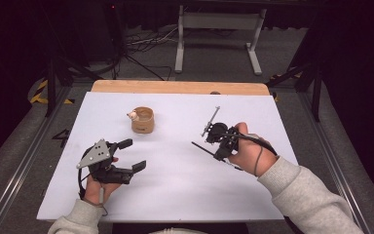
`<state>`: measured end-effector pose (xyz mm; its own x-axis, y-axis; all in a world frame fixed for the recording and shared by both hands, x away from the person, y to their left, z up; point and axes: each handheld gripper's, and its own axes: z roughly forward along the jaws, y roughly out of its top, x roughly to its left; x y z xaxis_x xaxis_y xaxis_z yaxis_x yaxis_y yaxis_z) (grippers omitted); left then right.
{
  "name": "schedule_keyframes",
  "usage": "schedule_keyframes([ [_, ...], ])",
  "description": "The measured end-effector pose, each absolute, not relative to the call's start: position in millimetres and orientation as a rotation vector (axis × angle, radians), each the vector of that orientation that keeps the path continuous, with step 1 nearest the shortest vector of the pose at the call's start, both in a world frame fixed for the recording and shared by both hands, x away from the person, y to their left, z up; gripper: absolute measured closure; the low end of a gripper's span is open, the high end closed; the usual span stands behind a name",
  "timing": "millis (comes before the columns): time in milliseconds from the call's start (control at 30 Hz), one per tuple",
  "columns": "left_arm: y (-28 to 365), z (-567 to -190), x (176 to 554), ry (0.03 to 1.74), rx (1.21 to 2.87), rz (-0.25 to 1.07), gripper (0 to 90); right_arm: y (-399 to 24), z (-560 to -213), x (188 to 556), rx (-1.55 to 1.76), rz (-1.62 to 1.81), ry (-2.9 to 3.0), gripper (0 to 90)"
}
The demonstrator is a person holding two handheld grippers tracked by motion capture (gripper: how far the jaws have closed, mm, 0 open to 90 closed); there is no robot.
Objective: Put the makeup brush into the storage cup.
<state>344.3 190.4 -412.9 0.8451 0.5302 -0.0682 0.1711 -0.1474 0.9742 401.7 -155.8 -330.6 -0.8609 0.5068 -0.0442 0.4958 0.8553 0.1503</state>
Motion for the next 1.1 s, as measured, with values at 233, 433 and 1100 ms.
schedule_keyframes([
  [233,183.3,-407.2,346.6,0.517,1.723,0.328,11.1,-140.4,-321.6,397.4,0.688,0.196,2.975,85.6],
  [433,177.6,-404.5,348.1,0.488,1.734,0.331,11.1,-129.2,-318.3,394.6,0.588,0.204,3.003,85.6],
  [1100,156.4,-401.0,358.5,0.376,1.776,0.273,12.7,-112.8,-311.9,384.1,0.313,0.182,3.044,85.5],
])
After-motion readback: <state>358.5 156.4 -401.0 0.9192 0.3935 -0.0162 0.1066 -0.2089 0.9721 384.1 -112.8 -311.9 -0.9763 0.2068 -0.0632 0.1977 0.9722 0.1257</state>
